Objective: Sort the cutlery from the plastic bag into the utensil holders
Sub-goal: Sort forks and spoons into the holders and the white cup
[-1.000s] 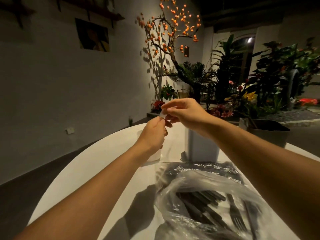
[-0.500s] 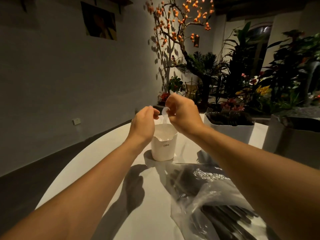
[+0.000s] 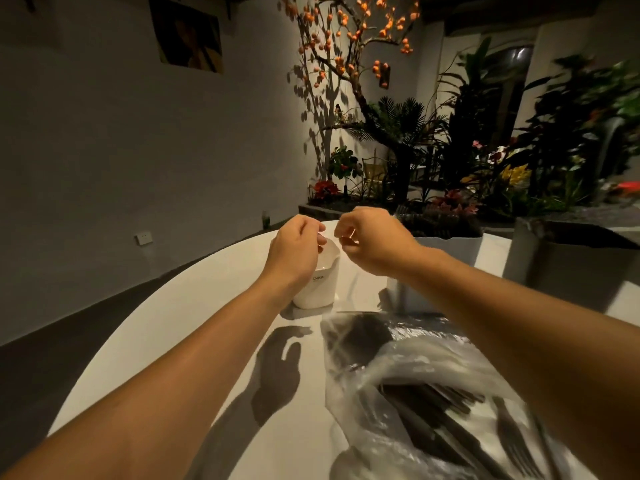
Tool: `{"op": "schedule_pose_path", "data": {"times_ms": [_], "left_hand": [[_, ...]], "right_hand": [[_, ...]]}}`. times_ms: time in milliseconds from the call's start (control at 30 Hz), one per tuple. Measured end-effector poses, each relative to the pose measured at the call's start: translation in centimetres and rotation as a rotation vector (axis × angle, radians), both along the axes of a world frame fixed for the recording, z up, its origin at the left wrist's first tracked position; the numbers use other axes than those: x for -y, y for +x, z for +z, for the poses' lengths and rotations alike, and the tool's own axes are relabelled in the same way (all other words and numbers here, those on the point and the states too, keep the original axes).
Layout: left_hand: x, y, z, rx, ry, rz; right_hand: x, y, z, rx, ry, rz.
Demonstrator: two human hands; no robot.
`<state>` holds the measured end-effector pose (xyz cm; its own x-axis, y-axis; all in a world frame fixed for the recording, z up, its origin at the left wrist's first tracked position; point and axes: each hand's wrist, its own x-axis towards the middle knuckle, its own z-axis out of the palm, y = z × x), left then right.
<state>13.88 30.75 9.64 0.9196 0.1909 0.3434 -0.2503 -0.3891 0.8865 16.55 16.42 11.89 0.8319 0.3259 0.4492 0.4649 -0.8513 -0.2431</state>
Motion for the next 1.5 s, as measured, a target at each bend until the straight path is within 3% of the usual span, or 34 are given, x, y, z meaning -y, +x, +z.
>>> {"op": "schedule_pose_path", "data": {"times_ms": [233, 367, 433, 567, 633, 733, 800, 900, 1033, 1233, 1500], "left_hand": [[5.5, -7.2, 0.9, 0.067, 0.085, -0.140], [7.8, -11.6, 1.0, 0.288, 0.058, -0.179], [8.9, -13.8, 0.1, 0.309, 0.186, -0.251], [10.3, -16.5, -3.6, 0.113, 0.666, -0.277], [10.4, -17.0, -4.9, 0.079, 0.842, -0.215], [10.2, -16.3, -5.6, 0.136, 0.963, -0.217], [10.5, -15.7, -5.3, 0.274, 0.913, -0.165], [11.3, -15.0, -5.6, 0.382, 0.790, -0.091], [11.2, -14.7, -8.3, 0.336, 0.698, -0.126], [10.3, -13.0, -10.6, 0.178, 0.671, -0.127], [9.6, -13.1, -11.1, 0.186, 0.705, -0.150]], "right_hand": [[5.4, -8.5, 2.5, -0.101, 0.052, -0.066], [8.6, -14.3, 3.4, -0.327, 0.155, 0.023], [10.1, -16.8, 2.9, -0.509, 0.165, 0.064], [11.4, -19.7, -0.4, -0.891, -0.015, 0.000], [11.8, -19.9, -2.7, -0.829, -0.263, -0.073], [12.9, -19.7, -5.1, -0.494, -0.527, -0.208], [13.0, -19.8, -6.0, -0.324, -0.507, -0.227], [11.6, -19.3, -7.3, -0.325, -0.333, -0.147], [10.1, -17.6, -10.2, -0.374, -0.293, -0.225], [9.1, -17.9, -11.1, -0.019, -0.334, -0.179], [10.8, -18.6, -11.1, 0.050, -0.184, -0.100]]}}
